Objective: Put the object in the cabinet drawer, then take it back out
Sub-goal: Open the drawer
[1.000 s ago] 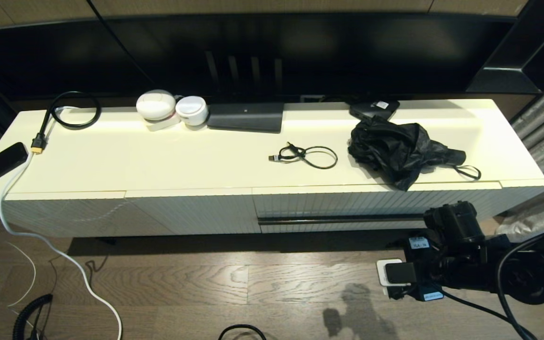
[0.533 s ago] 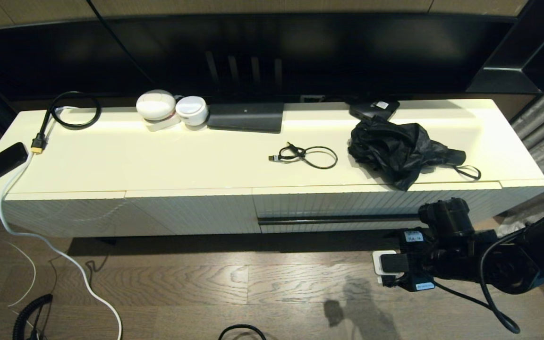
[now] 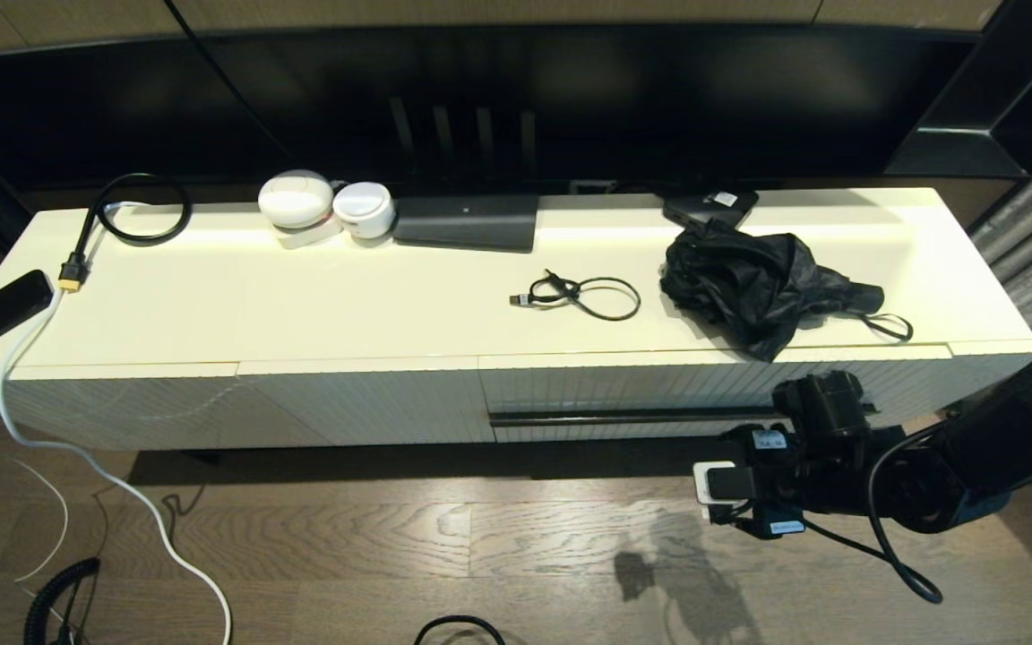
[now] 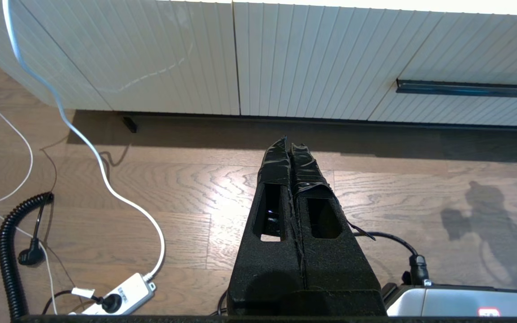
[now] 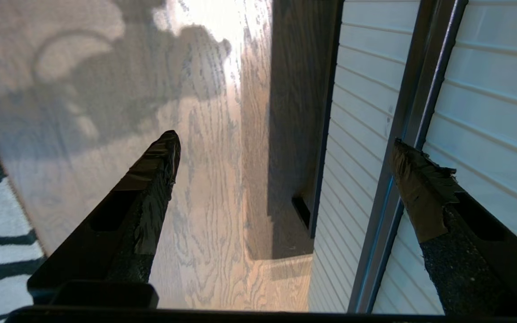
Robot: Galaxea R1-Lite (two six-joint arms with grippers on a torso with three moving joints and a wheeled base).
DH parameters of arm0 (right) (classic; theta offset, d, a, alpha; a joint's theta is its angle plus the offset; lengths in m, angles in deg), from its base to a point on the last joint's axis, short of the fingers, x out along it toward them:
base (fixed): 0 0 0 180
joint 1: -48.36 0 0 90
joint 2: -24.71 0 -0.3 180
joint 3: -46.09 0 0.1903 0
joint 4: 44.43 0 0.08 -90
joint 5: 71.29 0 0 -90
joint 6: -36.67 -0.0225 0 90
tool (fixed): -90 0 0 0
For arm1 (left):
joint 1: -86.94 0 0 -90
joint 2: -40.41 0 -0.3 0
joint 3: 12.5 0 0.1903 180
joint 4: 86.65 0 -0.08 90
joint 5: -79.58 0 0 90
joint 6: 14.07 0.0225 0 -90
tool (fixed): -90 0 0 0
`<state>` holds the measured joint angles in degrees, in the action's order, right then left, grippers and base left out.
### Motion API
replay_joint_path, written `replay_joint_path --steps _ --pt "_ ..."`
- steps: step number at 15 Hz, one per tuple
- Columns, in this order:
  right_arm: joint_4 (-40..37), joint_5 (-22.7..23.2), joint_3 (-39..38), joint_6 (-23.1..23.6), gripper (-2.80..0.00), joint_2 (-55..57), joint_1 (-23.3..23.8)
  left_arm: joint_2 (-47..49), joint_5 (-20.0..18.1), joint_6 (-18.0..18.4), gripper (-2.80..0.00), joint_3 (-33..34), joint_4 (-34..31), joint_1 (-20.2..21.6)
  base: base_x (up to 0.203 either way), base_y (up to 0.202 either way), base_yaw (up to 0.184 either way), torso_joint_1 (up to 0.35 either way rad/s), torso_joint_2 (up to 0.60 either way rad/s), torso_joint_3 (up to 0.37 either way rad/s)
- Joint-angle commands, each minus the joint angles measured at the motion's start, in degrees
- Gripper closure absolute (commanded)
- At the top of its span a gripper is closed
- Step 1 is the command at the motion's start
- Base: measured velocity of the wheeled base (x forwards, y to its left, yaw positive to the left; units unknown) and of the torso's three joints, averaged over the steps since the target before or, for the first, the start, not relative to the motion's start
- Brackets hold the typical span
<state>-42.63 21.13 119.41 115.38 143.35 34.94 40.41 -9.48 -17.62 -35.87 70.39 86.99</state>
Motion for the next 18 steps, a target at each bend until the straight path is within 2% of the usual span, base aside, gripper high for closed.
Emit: replay_joint_path --steps 1,18 --pt "0.2 0.0 2.1 0.4 -2.8 2.1 0.5 0.0 0.0 -0.1 0.0 0.0 0.1 0.0 0.0 0.0 0.0 0.0 0.0 0.0" --pt "1.9 0.6 14.0 0.3 -2.8 11.2 3.0 0.0 0.0 -0.1 0.0 0.1 0.0 0.0 0.0 0.0 0.0 0.0 0.0 0.0"
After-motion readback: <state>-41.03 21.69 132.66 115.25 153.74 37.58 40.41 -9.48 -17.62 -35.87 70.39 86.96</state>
